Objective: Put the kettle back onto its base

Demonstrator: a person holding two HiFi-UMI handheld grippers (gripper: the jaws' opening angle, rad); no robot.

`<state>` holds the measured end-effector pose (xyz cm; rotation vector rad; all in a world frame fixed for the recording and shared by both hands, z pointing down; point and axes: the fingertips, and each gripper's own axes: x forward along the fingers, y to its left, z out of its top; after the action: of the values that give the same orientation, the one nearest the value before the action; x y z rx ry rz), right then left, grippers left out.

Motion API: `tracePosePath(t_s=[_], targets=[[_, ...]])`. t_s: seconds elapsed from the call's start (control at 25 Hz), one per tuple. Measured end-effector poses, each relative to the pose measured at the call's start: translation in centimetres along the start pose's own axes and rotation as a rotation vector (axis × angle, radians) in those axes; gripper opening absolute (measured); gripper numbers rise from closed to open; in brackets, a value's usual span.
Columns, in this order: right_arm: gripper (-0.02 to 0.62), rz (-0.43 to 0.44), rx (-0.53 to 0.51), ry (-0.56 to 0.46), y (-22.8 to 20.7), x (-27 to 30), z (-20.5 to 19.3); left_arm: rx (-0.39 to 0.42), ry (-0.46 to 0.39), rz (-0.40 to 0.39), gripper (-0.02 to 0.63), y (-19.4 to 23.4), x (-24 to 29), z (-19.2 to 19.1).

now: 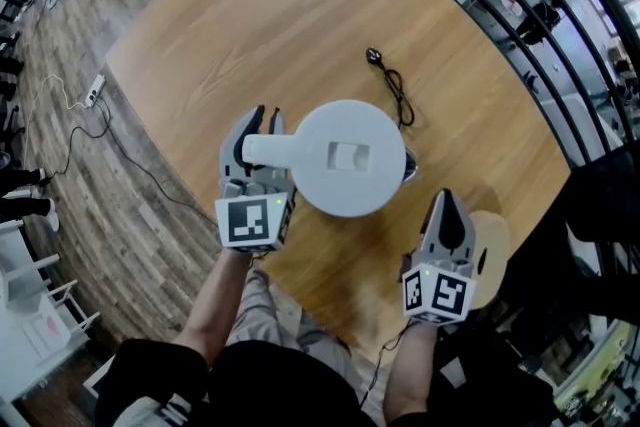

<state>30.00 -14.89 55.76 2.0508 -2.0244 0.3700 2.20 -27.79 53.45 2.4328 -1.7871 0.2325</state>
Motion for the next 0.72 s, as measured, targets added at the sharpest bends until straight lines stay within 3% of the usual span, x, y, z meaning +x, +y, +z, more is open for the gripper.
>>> tracePosePath(t_s=[0.52, 0.72], targets=[[-0.002, 0.016, 0.001, 0.002, 1.0, 0.1, -0.4, -0.018, -0.027, -0.037, 0.072, 0.5, -0.7, -0.5], [-0.002, 0.021, 0.002, 0.004, 1.3, 0.0, -0.7, 0.044, 0.002, -0.043, 0.071, 0.4, -1.2, -1.4]])
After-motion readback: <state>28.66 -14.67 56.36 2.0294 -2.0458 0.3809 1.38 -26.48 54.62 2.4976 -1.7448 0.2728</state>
